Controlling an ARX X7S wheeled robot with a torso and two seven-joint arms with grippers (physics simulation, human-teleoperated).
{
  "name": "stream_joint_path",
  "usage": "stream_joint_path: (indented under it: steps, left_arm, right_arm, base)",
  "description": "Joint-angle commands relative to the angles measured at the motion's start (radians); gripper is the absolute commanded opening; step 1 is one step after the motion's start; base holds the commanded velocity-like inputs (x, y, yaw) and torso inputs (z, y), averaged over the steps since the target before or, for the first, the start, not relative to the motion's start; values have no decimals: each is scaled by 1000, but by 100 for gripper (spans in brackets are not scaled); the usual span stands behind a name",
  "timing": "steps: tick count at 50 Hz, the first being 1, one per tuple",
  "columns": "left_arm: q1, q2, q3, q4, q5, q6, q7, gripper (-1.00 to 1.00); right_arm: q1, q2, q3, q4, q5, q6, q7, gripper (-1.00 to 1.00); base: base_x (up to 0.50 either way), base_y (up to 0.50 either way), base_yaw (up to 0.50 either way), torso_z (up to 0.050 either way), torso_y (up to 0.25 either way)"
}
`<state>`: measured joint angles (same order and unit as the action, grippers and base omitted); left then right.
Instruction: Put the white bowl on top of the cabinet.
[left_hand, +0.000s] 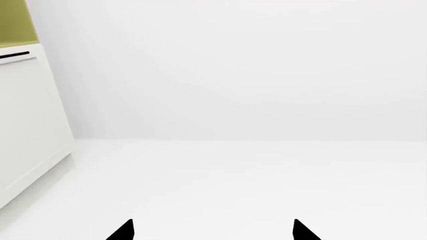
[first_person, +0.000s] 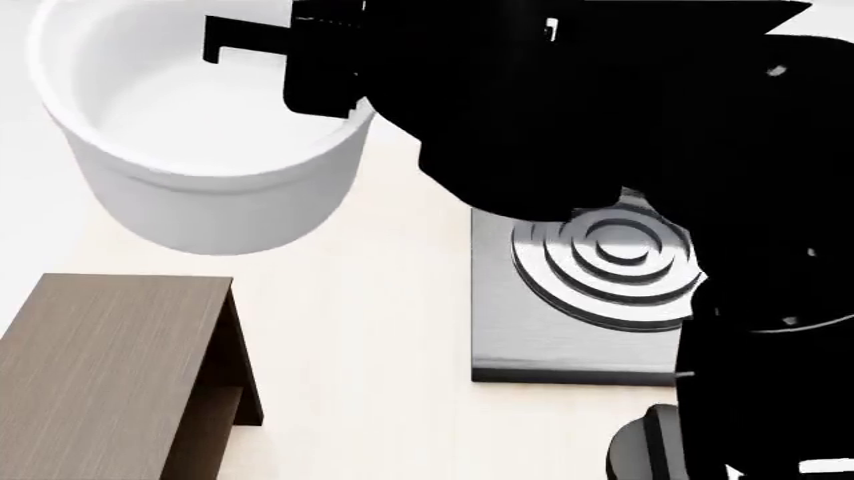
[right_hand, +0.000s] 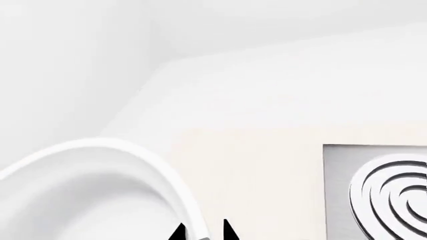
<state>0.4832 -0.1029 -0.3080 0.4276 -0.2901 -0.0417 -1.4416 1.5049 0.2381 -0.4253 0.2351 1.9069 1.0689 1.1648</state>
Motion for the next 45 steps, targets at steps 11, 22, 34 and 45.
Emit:
stream_joint_path:
  steps: [11, 22, 34, 45]
  left_arm:
    - [3, 0, -1, -3, -5, 11, 2, 100]
    - [3, -1, 0, -2, -8, 14, 2, 100]
    - [6, -1, 0, 1, -8, 16, 2, 100]
    - [4, -2, 3, 1, -7, 15, 1, 100]
  right_arm:
    - [49, -90, -40, 115, -50, -9, -144, -100]
    - [32, -128, -81, 132, -90, -22, -200, -100]
    - [-5, -167, -132, 106, -115, -32, -224, -100]
    - [-24, -192, -163, 130, -126, -62, -273, -100]
  base:
    - [0, 0, 0, 0, 1]
    - [0, 0, 0, 1, 1]
    - [0, 0, 0, 0, 1]
    - [0, 0, 0, 0, 1]
